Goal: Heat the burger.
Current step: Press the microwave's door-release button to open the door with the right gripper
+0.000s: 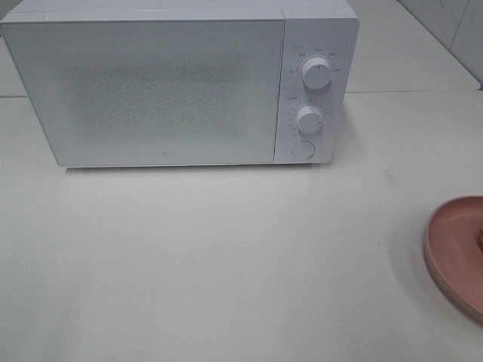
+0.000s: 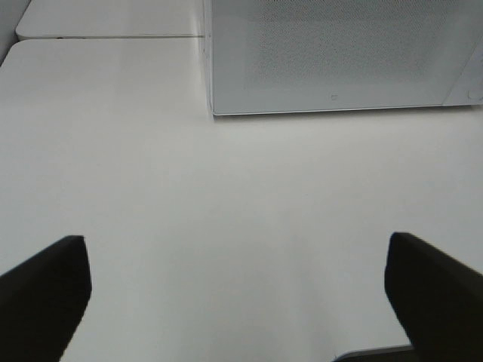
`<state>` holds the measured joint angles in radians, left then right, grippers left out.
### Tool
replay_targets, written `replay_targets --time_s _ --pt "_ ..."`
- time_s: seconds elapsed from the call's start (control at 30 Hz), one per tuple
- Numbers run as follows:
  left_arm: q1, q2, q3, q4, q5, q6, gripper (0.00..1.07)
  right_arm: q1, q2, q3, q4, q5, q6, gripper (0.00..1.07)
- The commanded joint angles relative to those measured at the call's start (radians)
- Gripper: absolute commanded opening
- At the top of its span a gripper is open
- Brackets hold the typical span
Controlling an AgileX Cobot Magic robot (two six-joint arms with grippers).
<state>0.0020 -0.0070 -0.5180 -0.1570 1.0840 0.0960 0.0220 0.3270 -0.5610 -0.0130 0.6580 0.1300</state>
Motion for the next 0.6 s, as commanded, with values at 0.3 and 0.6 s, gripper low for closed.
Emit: replay_targets --time_s 0.3,0.6 --pt "-0.005 -0.022 0.003 -0.002 -0.016 -0.002 0.98 -0.005 0.184 -0.004 -0.03 -0.19 -0.002 0.76" --pt "-0.005 -0.022 0.003 -0.002 -0.016 -0.002 0.98 -0.005 0.334 -0.004 -0.03 -0.3 0.002 0.76"
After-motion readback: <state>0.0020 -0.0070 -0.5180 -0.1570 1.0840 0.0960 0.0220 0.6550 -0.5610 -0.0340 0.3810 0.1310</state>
